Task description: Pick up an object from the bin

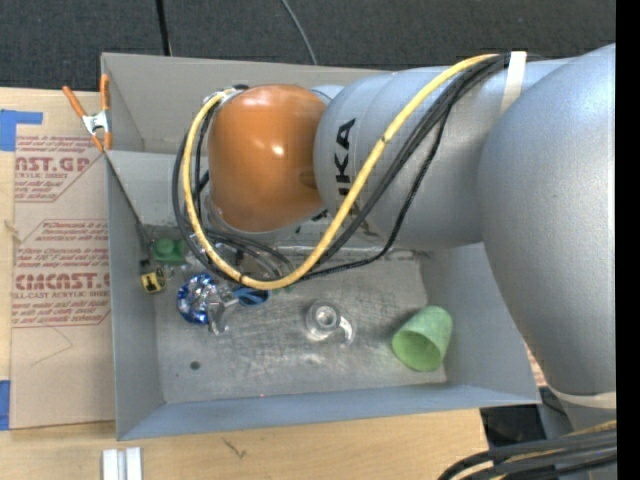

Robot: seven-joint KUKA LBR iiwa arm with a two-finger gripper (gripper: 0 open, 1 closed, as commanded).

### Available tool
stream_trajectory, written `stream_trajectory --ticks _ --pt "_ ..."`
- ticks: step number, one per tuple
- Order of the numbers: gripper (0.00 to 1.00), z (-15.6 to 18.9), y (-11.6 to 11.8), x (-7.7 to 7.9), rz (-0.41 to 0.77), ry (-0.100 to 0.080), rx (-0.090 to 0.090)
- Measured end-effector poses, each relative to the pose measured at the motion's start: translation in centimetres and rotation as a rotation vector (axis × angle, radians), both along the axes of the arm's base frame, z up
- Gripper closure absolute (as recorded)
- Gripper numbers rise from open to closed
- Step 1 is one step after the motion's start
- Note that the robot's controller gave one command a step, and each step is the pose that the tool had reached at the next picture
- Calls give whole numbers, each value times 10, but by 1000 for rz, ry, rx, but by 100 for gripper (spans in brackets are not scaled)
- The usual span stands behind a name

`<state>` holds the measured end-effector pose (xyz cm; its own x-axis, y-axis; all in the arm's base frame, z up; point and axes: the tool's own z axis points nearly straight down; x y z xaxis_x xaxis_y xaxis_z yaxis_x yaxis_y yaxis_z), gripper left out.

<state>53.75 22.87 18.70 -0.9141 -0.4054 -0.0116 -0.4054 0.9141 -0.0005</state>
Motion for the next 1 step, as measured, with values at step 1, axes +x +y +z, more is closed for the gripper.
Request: stream_trajectory --ticks 1 --pt "100 71 -71 -22 439 3 -7"
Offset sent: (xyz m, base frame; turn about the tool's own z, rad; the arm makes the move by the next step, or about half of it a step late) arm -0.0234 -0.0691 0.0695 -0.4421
